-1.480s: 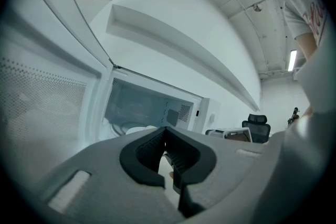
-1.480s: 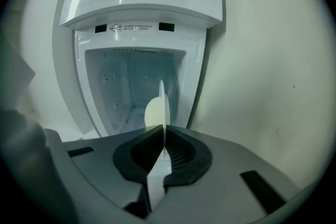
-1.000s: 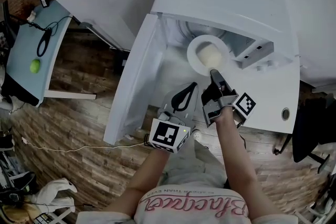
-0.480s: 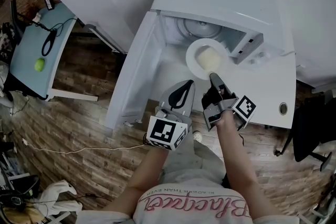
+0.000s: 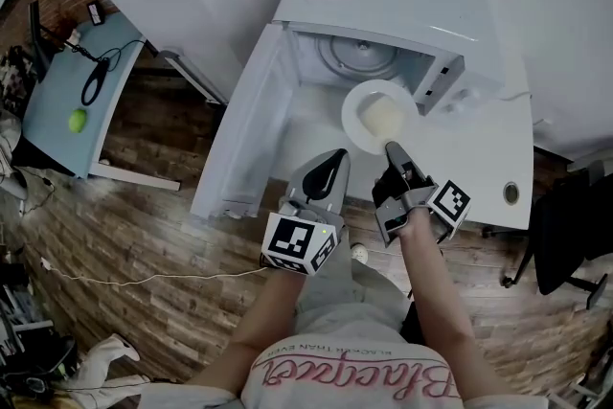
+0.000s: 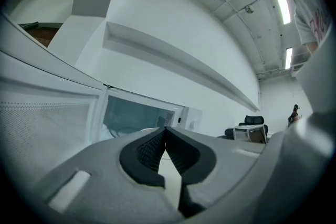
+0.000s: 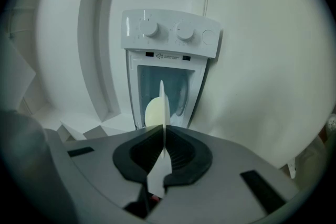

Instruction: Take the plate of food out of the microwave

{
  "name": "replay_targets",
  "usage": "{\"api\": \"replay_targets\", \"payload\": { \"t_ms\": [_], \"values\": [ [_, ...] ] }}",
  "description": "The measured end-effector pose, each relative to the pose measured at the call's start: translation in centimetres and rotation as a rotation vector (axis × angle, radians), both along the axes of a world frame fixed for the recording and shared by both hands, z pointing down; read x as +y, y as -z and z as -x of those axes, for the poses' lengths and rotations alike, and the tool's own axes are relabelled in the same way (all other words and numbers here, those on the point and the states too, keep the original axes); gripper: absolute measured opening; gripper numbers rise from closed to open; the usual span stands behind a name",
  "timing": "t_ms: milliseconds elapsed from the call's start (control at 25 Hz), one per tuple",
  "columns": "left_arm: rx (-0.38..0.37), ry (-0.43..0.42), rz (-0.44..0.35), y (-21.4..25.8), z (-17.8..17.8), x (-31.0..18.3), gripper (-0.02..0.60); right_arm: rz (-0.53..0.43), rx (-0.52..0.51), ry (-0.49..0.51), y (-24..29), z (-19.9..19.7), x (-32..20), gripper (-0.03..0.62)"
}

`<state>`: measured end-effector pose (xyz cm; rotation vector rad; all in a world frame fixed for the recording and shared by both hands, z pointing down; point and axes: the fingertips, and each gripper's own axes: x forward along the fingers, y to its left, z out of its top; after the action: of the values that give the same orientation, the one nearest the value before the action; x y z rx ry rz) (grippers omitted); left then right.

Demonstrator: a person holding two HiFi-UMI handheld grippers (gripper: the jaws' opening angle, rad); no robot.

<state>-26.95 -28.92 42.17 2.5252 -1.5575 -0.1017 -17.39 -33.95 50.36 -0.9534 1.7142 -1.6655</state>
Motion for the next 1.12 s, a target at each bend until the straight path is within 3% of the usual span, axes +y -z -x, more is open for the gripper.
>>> {"api": "replay_targets", "payload": {
  "t_ms": [1120],
  "values": [
    [-0.045, -0.007, -0.122, 5.7, -1.9, 0.9, 0.005, -0.043, -0.027, 0.015, 6.3, -2.7, 3.0, 0.023]
  ]
}}
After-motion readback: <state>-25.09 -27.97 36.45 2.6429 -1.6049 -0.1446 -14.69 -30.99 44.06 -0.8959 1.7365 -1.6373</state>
